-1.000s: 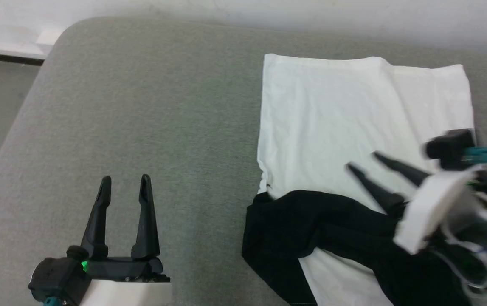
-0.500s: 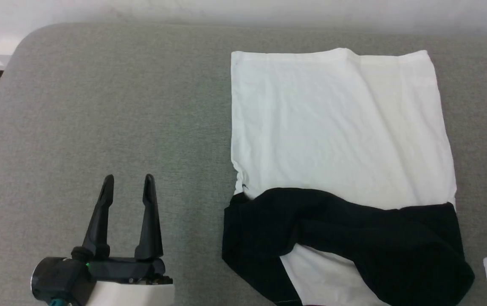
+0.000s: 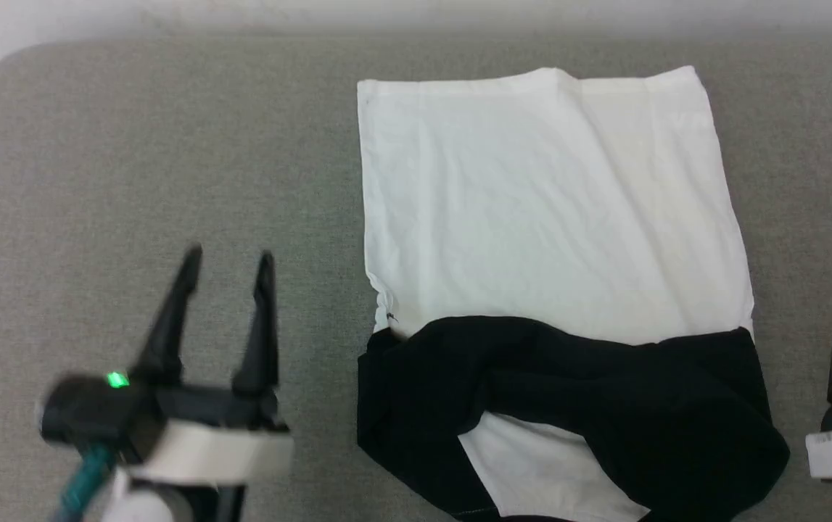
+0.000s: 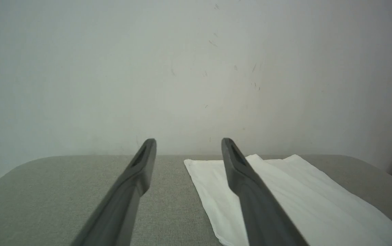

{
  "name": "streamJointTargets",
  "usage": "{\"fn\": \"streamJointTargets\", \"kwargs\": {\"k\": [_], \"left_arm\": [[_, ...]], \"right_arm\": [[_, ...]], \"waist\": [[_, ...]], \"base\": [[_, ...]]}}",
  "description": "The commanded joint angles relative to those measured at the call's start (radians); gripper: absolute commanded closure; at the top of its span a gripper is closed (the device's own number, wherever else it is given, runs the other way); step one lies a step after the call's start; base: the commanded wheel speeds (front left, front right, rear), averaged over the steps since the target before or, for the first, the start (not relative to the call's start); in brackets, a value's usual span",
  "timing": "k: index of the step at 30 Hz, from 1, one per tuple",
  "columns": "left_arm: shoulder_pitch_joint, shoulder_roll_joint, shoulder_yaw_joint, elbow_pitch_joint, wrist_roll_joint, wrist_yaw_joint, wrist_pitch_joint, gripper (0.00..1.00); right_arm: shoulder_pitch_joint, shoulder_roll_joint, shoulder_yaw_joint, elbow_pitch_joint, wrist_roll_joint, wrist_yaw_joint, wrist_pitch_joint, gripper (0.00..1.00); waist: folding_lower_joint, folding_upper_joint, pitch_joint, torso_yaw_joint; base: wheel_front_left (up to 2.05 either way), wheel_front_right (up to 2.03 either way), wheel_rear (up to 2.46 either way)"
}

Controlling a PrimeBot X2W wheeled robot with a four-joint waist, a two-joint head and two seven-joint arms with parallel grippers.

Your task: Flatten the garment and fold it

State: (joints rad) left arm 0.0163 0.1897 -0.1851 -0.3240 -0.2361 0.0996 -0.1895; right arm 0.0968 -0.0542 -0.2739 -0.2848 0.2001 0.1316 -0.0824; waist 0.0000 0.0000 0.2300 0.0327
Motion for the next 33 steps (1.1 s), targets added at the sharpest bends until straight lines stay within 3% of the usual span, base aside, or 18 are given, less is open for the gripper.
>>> {"fn": "streamJointTargets", "kwargs": {"k": [1, 10, 19, 27, 33], "left_arm": [[-0.043, 0.018, 0.011, -0.009, 0.011, -0.007, 0.017, 0.0], [-0.544, 0.135, 0.013, 0.005, -0.008, -0.111, 0.382, 0.0], [-1.053, 0.135, -0.063, 0.237, -0.057, -0.185, 0.72, 0.0], [-1.245, 0.161, -0.12, 0.439, -0.106, -0.213, 0.959, 0.0], [-1.291, 0.169, -0.126, 0.506, -0.124, -0.198, 1.083, 0.0]], "right_arm": [[-0.021, 0.003, 0.005, -0.01, -0.005, -0.001, -0.001, 0.0], [-0.132, -0.004, 0.058, -0.085, -0.015, -0.001, 0.031, 0.0], [-0.212, -0.031, 0.087, -0.09, 0.015, -0.001, 0.032, 0.0], [-0.263, -0.045, 0.12, -0.062, 0.031, -0.001, 0.0, 0.0], [-0.286, -0.05, 0.128, -0.043, 0.04, -0.001, -0.014, 0.0]], "waist": [[0.0, 0.0, 0.026, -0.006], [0.0, 0.0, 0.221, -0.02], [0.0, 0.0, 0.415, -0.043], [0.0, 0.0, 0.511, -0.102], [0.0, 0.0, 0.556, -0.138]], "base": [[0.0, 0.0, 0.0], [0.0, 0.0, 0.0], [0.0, 0.0, 0.0], [0.0, 0.0, 0.0], [0.0, 0.0, 0.0]]}}
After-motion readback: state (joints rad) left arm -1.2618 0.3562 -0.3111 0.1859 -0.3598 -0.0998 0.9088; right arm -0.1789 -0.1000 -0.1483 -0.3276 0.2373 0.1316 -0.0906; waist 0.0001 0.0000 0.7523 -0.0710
